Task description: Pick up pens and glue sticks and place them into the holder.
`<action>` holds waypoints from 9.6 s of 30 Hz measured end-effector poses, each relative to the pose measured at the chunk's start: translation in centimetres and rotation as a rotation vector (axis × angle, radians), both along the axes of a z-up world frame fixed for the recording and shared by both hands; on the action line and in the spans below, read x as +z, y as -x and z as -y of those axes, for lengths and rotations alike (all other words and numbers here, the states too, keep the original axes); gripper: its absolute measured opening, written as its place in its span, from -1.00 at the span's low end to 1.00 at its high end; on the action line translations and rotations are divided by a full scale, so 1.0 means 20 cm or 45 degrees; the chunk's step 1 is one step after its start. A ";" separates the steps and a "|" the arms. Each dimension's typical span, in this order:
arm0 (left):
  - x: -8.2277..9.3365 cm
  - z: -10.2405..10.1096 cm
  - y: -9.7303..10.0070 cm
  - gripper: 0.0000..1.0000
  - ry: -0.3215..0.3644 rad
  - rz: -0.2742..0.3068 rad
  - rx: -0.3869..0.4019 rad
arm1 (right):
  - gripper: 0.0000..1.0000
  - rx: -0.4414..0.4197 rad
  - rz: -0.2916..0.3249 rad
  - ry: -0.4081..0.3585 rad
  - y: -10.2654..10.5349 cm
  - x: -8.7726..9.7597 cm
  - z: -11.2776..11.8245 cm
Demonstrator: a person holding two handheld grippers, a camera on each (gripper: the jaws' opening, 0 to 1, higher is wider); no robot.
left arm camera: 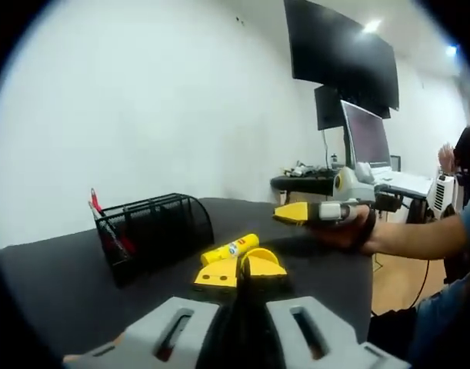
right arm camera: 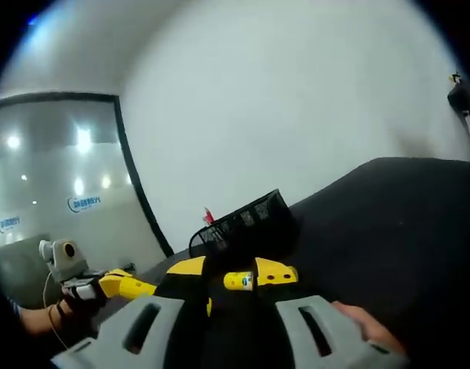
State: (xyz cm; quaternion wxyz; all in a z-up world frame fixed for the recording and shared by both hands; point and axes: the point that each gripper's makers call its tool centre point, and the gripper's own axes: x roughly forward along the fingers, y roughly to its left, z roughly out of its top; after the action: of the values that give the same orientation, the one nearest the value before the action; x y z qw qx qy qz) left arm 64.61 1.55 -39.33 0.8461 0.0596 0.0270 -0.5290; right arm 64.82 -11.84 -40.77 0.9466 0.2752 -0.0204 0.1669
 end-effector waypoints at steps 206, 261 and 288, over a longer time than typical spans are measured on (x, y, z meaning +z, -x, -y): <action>-0.49 -0.25 -0.14 -0.59 -0.992 -0.474 0.053 | -0.64 0.118 -0.025 -0.305 -0.01 0.00 0.02; 0.04 -0.04 -0.12 -0.71 -0.101 -0.195 0.144 | -0.42 0.443 -0.159 -0.678 -0.02 0.10 -0.37; -0.13 -0.21 0.01 -0.87 -0.312 -0.278 0.111 | -0.57 0.312 -0.123 -0.565 -0.02 0.00 -0.24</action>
State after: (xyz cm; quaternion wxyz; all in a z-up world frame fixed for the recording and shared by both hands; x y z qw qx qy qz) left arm 64.46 5.66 -41.94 0.8467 0.1033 0.1857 -0.4878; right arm 65.24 -7.05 -40.73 0.8356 0.4842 0.0222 0.2584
